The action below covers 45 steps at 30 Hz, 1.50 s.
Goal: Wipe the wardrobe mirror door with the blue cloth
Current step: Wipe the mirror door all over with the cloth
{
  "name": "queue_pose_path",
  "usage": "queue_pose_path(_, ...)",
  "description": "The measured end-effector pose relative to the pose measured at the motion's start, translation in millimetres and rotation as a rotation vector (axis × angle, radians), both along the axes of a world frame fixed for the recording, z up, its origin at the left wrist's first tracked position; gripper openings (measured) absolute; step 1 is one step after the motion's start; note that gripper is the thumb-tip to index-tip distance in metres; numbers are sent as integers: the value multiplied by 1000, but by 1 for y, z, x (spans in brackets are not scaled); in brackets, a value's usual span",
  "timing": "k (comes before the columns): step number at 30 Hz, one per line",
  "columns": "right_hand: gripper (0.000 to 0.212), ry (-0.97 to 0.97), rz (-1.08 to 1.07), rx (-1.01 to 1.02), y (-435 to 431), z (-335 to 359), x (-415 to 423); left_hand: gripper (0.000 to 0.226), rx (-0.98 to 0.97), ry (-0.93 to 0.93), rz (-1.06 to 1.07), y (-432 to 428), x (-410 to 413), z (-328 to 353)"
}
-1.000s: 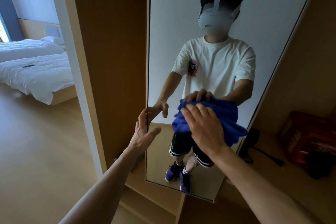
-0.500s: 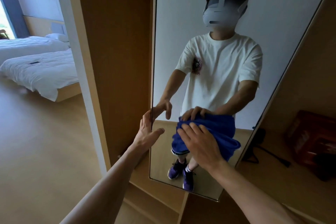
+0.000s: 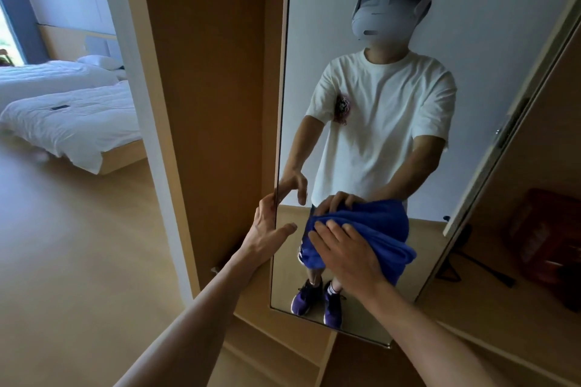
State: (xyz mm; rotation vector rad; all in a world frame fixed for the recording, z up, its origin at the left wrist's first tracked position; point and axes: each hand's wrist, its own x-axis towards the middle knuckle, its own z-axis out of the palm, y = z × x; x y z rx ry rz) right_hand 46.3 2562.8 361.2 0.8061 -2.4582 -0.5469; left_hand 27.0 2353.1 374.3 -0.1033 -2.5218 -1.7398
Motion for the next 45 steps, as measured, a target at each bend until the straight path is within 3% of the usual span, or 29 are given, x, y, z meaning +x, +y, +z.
queue_pose_path(4, 44, 124, 54, -150, -14, 27, 0, 88, 14, -12, 1, -8, 0, -4)
queue_pose_path(9, 42, 294, 43, -340, -30, 88, -8, 83, 54, -38, -42, -4, 2, -3)
queue_pose_path(13, 45, 271, 73, -237, -34, 59, -14, 66, 76, -74, -46, -9, 0, 4)
queue_pose_path(16, 57, 88, 27, -45, -37, 13, -12, 46, 83, -89, -28, -12, -2, 7)
queue_pose_path(18, 62, -8, -33, 11, -38, -2, -8, 52, 70, -97, -38, -12, -1, 7)
queue_pose_path(20, 58, -18, -22, -8, -41, 2, -7, 51, 62, -93, -40, -12, -2, 6)
queue_pose_path(24, 37, 162, 58, -225, -56, 47, -10, 32, 84, -73, -37, -19, -4, 4)
queue_pose_path(25, 39, 191, 75, -275, -62, 61, -12, 33, 84, -57, -49, -20, -1, 5)
queue_pose_path(28, 40, 244, 88, -313, -74, 87, -17, 73, 94, -56, -86, -20, 5, 7)
queue_pose_path(29, 38, 262, 91, -300, -74, 85, -18, 76, 144, -87, -79, -21, 4, 8)
queue_pose_path(32, 44, 207, 100, -178, -68, 51, -15, 50, 300, -162, -58, -24, -1, 11)
queue_pose_path(36, 61, -8, 12, 12, -65, 4, -12, 49, 292, -180, -76, -26, -7, 4)
queue_pose_path(39, 51, -2, 10, -16, -68, 5, -14, 46, 273, -170, -66, -27, -12, 2)
queue_pose_path(42, 36, 100, 73, -167, -77, 29, -15, 44, 308, -154, -63, -31, -12, 1)
queue_pose_path(45, 43, 182, 89, -312, -87, 70, -18, 46, 315, -153, -82, -32, -8, 7)
